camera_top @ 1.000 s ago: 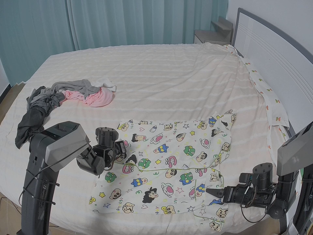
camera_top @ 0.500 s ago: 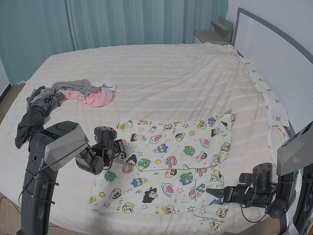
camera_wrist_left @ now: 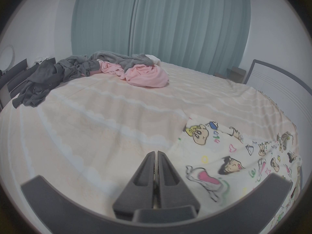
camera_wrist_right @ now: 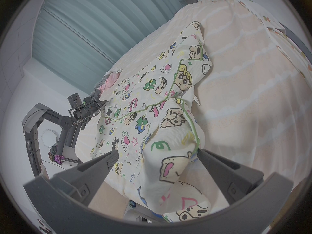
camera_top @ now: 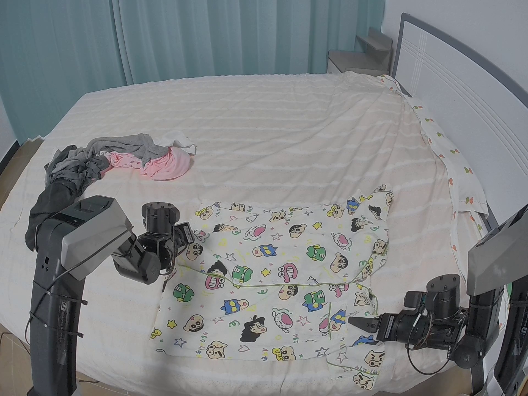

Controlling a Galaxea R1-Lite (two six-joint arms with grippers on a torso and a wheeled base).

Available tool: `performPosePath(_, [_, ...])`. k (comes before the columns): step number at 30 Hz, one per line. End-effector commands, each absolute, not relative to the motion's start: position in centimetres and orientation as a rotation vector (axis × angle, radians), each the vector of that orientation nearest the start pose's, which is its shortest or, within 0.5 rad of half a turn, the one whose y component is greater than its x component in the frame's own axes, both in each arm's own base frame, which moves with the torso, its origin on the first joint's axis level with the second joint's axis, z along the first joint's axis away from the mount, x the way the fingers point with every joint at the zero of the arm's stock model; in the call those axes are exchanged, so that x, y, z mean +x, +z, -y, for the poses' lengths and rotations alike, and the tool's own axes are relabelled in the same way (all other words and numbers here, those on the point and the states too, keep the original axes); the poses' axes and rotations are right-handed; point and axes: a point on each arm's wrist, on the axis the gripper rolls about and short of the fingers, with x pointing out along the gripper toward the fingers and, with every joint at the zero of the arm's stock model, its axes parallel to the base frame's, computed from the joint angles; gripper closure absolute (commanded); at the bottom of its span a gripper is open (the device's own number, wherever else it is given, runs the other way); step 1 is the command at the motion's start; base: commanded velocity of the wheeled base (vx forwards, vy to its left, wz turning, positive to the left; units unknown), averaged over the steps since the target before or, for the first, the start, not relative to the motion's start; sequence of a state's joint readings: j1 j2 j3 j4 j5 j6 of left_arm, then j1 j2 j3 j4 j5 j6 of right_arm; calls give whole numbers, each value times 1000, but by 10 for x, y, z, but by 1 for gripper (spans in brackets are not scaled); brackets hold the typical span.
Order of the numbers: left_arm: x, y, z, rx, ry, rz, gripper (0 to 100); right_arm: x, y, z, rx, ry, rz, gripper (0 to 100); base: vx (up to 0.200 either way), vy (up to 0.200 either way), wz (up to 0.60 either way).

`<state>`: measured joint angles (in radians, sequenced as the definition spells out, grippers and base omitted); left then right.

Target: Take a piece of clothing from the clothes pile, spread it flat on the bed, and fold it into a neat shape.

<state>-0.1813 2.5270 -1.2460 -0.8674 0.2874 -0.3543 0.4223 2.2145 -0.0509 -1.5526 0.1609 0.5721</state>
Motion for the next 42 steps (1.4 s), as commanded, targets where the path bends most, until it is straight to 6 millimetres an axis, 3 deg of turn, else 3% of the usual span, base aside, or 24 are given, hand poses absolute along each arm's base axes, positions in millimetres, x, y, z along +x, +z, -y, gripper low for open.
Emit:
performPosePath(1, [458, -6, 65, -264, 196, -354, 100, 209, -4, -97, 463, 374, -735, 0, 0, 0, 0])
performPosePath(8, [459, -2, 57, -272, 213, -342, 100, 211, -4, -96, 466, 370, -730, 0, 0, 0, 0])
performPosePath(15, [454, 4, 67, -276, 190, -343, 100, 211, -5, -96, 466, 368, -731, 0, 0, 0, 0])
performPosePath(16, [454, 4, 67, -276, 190, -343, 0, 211, -5, -96, 466, 368, -731, 0, 0, 0, 0])
performPosePath(28, [441, -8, 93, -254, 110, -410, 0, 209, -5, -96, 462, 372, -741, 0, 0, 0, 0])
performPosePath(36, [438, -10, 102, -250, 89, -418, 0, 208, -5, -97, 460, 376, -741, 0, 0, 0, 0])
performPosePath(42, [436, -23, 106, -242, 87, -447, 0, 208, -5, -97, 460, 374, -742, 0, 0, 0, 0])
